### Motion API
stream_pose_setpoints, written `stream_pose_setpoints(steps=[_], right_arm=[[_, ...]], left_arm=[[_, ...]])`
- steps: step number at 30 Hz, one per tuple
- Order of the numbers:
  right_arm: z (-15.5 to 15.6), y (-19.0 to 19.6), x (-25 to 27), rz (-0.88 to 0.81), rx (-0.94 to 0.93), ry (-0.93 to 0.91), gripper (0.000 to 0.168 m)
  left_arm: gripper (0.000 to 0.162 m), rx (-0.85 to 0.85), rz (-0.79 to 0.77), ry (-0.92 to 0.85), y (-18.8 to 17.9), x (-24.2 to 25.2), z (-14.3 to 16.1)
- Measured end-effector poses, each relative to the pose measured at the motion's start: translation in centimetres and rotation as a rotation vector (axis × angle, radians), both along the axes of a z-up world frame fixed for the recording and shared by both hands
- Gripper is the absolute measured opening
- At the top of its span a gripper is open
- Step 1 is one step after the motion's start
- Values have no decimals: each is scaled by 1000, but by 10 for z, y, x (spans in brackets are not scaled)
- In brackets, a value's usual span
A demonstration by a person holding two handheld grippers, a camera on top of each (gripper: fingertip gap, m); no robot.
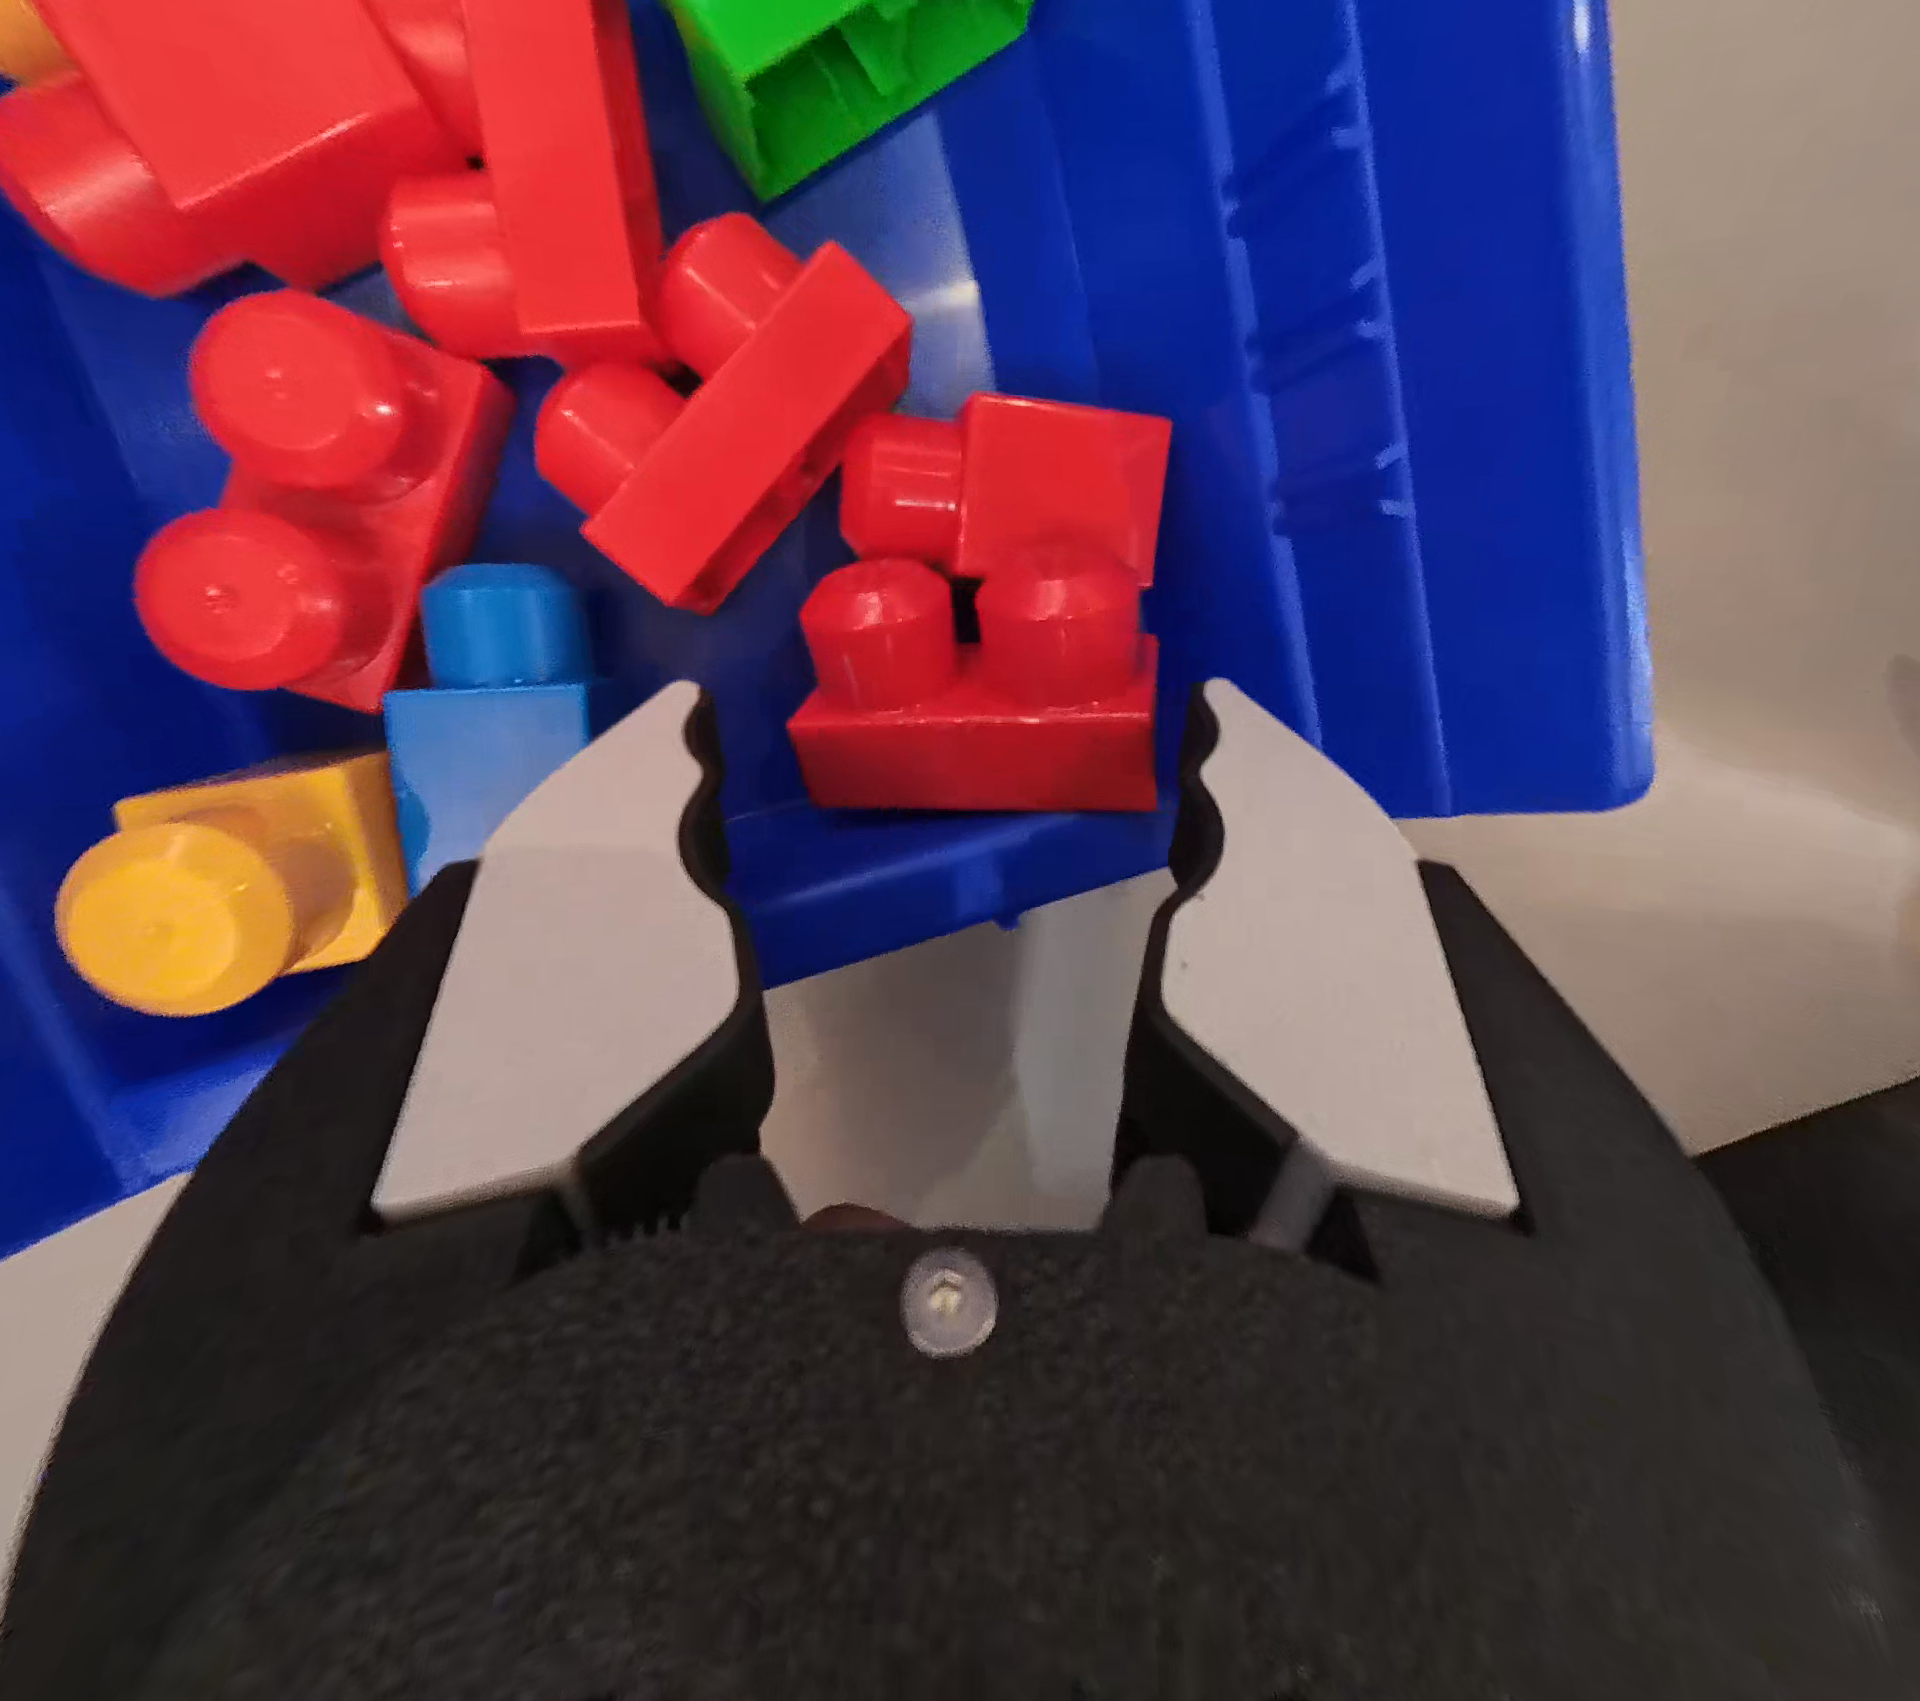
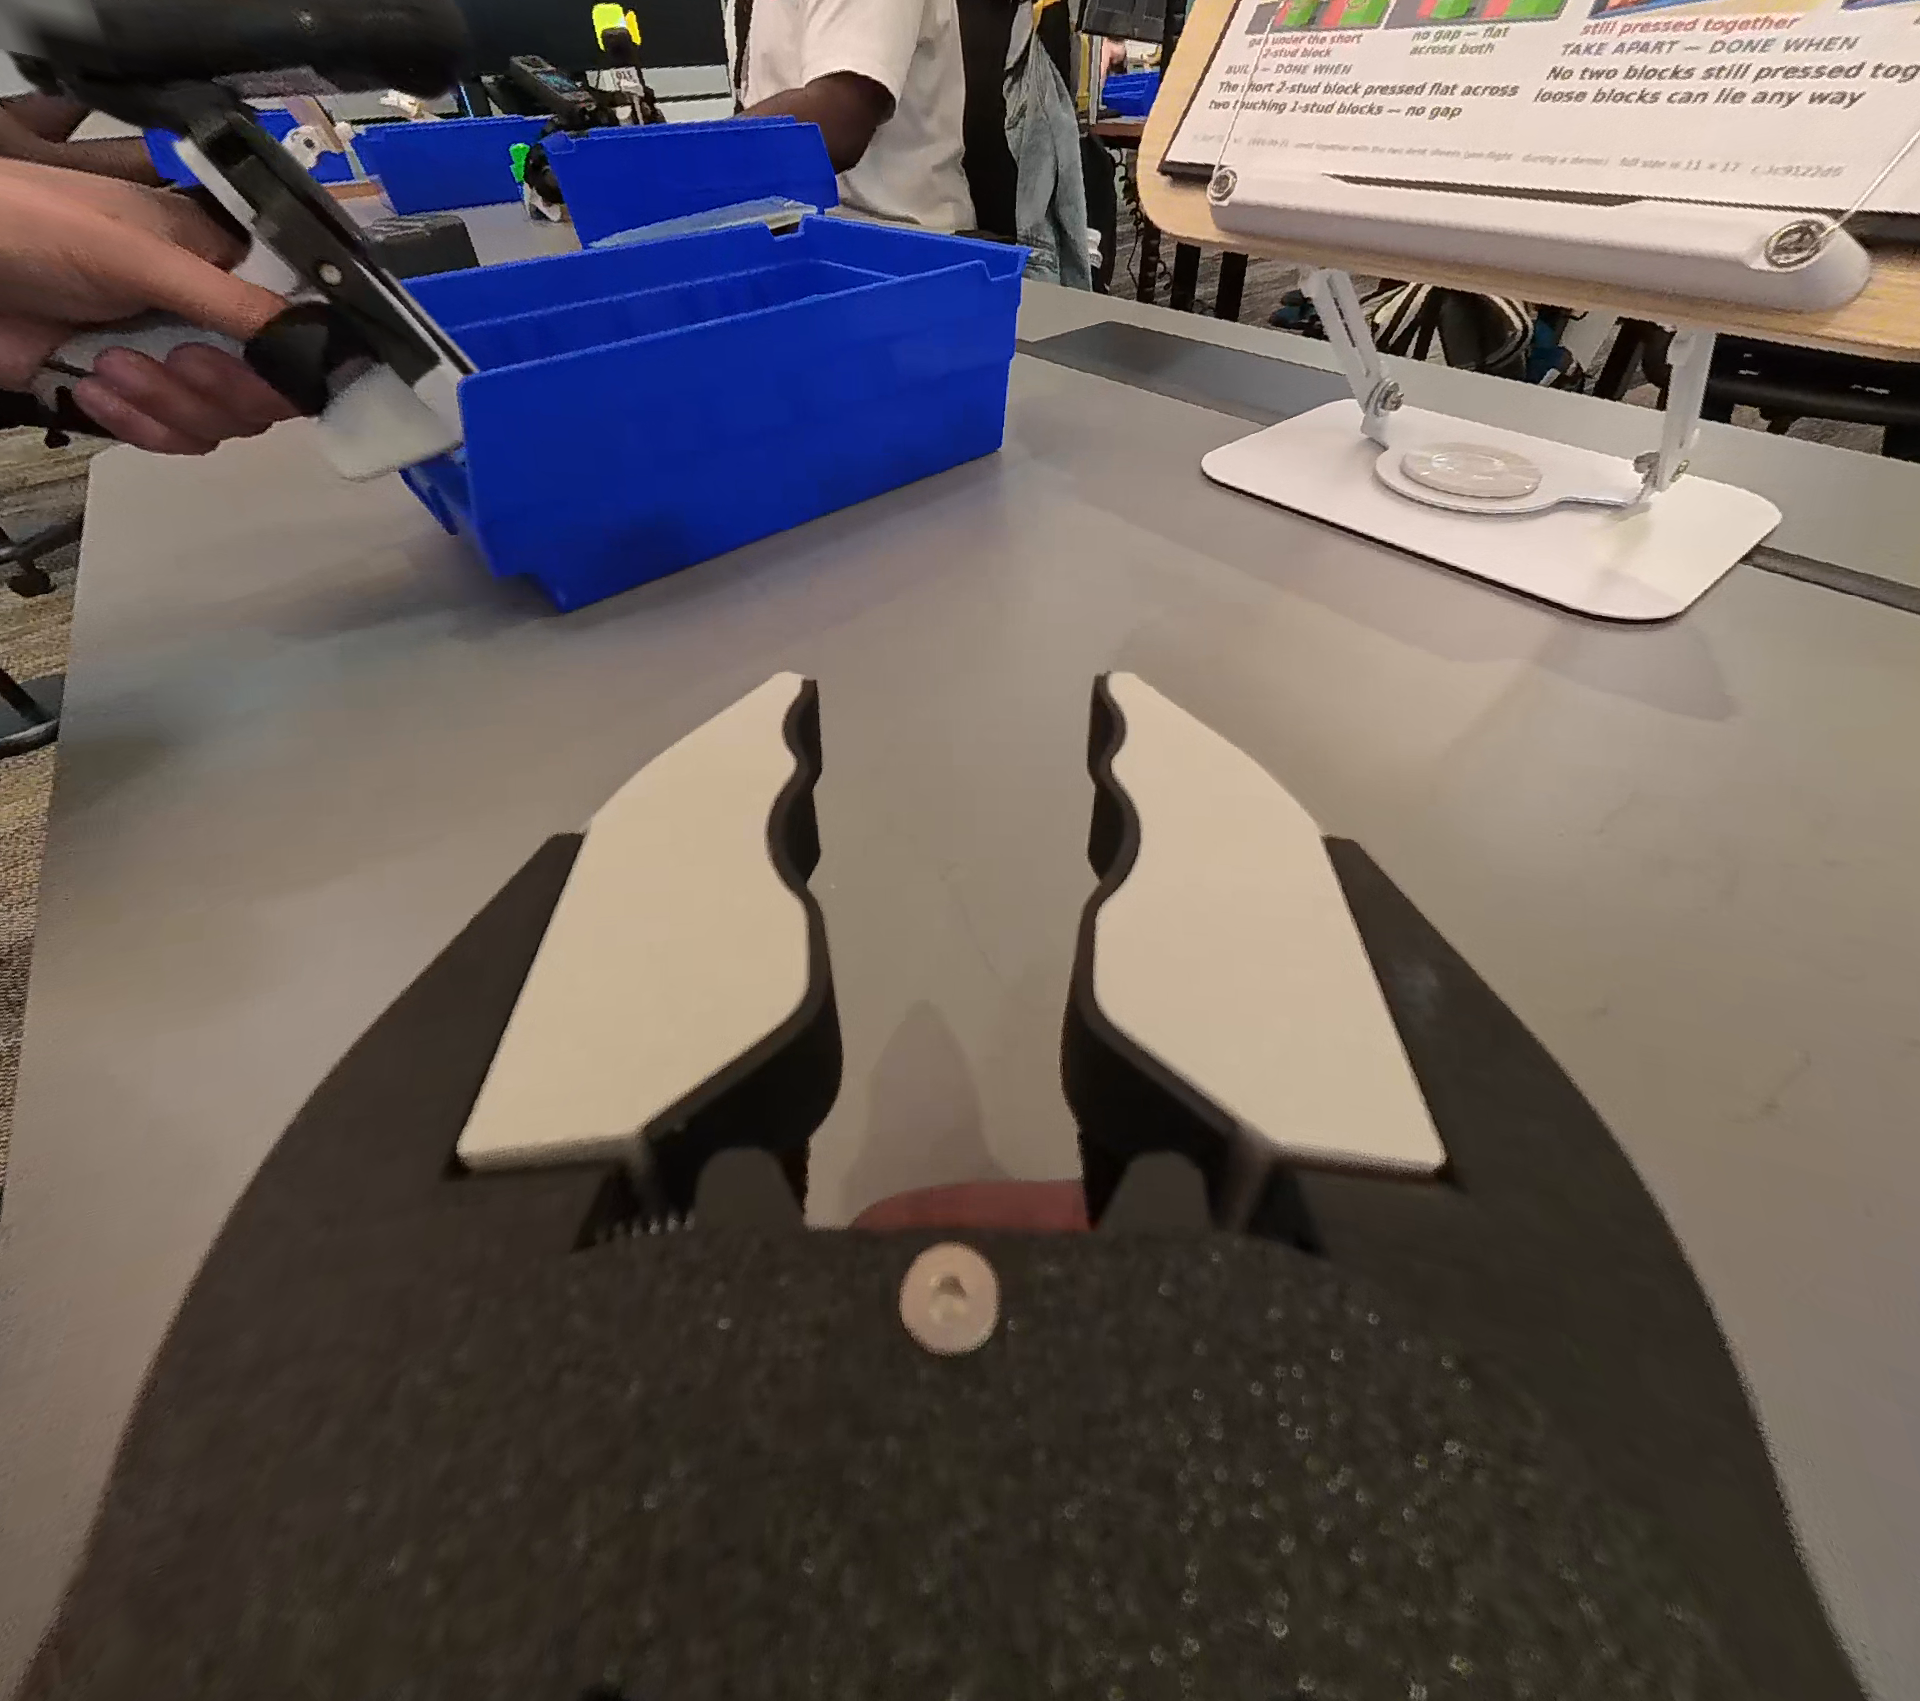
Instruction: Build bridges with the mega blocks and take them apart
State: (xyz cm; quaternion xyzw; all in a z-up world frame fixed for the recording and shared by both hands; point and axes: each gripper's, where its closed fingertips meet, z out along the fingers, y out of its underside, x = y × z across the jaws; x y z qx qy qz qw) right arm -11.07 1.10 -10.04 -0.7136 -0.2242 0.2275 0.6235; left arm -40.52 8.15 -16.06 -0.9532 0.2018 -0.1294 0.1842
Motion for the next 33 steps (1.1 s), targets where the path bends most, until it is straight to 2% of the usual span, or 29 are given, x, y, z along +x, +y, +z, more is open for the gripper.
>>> stream_pose_setpoints(steps=[2, 3, 11, 13, 16, 19, 21, 24, 28, 33], right_arm=[[0, 0, 0, 0, -1, 2, 49], [0, 0, 0, 1, -1, 3, 48], [1, -1, 1, 1, 3, 16, 48], [1, 0, 1, 0, 3, 16, 48], [1, 0, 2, -5, 0, 20, 48], [2, 1, 4, -9, -8, 35, 48], [4, 3, 9, -31, 0, 51, 48], [12, 4, 18, -64, 35, 80, 48], [13, 5, 23, -94, 46, 70, 47], [12, 2, 25, -106, 68, 24, 45]], left_arm=[[77, -10, -43, 44, -2, 4, -2], [64, -10, -64, 67, -3, 5, -3], [63, 38, -52, 106, 1, -2, 3], [63, 100, -25, 103, 6, -9, 19], [63, 251, -52, 104, 14, -8, 64], [63, 398, -244, 88, 9, 34, 106], [63, 403, -365, 78, 3, 73, 114], [63, 308, -492, 102, 4, 130, 96], [63, 233, -662, 156, 10, 206, 54], [63, 152, -766, 285, 18, 261, -3]])
